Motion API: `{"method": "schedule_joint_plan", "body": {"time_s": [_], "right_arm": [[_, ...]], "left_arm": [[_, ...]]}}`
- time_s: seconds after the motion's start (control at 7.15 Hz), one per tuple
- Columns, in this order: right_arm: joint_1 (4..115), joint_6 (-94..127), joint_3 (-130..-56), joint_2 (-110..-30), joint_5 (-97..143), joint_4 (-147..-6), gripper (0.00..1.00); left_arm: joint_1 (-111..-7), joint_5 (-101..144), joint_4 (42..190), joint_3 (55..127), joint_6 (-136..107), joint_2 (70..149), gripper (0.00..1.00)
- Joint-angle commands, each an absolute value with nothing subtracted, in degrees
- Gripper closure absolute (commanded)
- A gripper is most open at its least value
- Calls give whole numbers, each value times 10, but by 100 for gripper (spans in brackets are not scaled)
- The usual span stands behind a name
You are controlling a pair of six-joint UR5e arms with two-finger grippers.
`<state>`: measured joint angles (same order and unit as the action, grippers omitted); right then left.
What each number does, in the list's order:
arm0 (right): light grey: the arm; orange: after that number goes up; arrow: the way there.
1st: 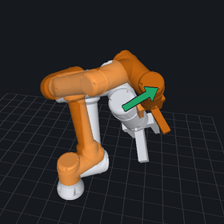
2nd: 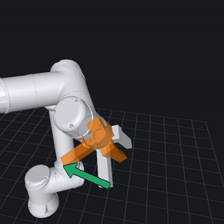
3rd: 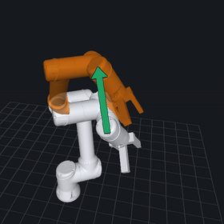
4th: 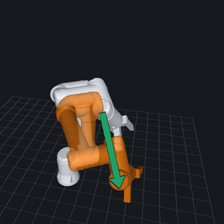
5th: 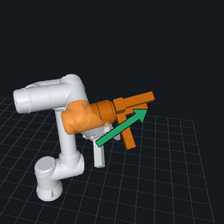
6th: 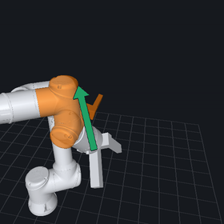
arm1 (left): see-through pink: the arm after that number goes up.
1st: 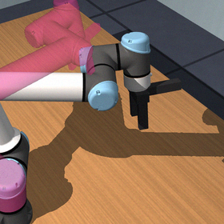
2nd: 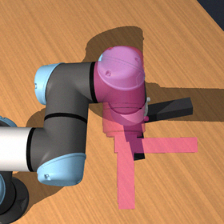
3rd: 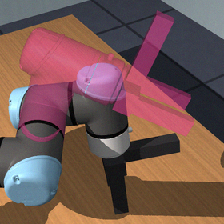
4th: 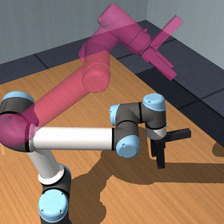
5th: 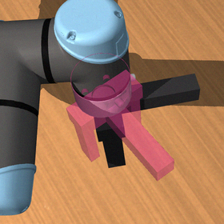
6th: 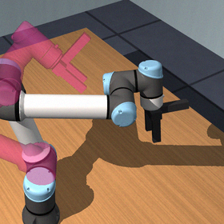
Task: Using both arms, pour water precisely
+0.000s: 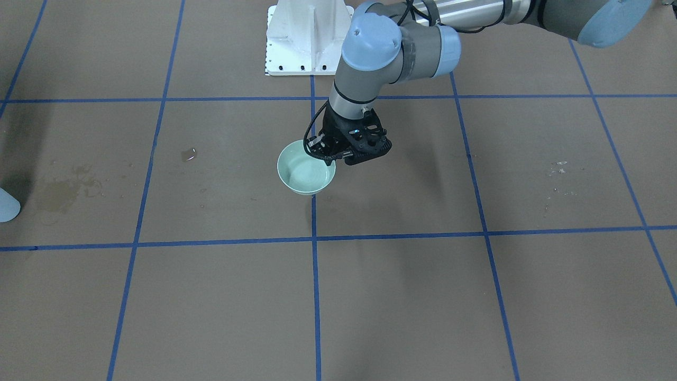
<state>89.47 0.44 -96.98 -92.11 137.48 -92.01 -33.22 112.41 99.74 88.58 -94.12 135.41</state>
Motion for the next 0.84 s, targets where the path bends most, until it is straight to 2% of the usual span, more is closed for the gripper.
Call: {"method": "schedule_joint_plan", "body": {"time_s": [0.0, 0.42, 0.56, 0.7], "right_arm": [[895, 4, -971, -919, 1375, -920, 1], [895, 4, -975, -920, 1375, -920, 1], [896, 4, -976, -920, 1375, -919, 1], [899, 4, -980, -920, 1372, -920, 1]], "left_arm": [[-326, 1111, 1035, 836, -944, 1354, 100], [-313, 1091, 1082, 784, -943, 1356, 100], [-313, 1091, 1101, 774, -940, 1356, 56], [-314, 1092, 1101, 777, -933, 1355, 1]]}}
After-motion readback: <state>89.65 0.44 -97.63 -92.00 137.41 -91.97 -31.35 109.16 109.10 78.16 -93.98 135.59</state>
